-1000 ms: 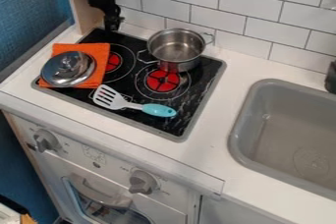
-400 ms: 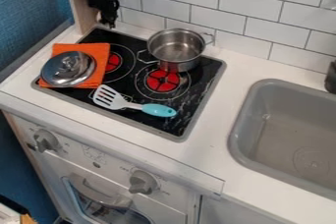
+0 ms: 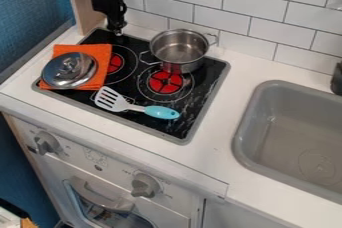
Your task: Put the white mushroom in the silver pot
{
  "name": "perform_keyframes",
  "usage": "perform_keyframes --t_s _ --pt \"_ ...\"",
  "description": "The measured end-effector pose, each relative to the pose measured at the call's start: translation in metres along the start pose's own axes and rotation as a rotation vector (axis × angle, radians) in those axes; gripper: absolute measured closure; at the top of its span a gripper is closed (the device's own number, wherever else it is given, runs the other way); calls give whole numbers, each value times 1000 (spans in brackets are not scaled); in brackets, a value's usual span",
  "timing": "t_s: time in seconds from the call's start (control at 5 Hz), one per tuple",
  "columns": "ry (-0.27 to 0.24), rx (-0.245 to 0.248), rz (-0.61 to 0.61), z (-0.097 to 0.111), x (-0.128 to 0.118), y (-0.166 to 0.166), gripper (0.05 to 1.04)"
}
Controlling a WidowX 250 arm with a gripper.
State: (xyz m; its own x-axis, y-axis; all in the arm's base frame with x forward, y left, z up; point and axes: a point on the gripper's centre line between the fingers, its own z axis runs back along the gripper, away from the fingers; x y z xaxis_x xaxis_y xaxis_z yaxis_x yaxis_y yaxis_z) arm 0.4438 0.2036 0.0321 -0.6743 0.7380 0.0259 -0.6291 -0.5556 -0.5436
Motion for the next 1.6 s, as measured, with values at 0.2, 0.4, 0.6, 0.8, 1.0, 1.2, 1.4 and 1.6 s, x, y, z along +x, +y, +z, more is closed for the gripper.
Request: perform_keyframes --t_s 0.2,0.4,0.6,0.8,1.0,1.2,1.4,1.6 --pt "32 -3 -10 13 -1 2 704" --pt "60 -28 -20 40 0 -1 705" --pt "102 -45 -79 72 -12 15 705" --pt "160 -51 -136 100 -31 37 705" --pt "220 -5 -203 107 -59 64 705" --pt "287 -1 -296 111 -88 76 705" --pt "297 7 -348 95 -106 80 705" --pt "275 19 -383 78 -110 80 705"
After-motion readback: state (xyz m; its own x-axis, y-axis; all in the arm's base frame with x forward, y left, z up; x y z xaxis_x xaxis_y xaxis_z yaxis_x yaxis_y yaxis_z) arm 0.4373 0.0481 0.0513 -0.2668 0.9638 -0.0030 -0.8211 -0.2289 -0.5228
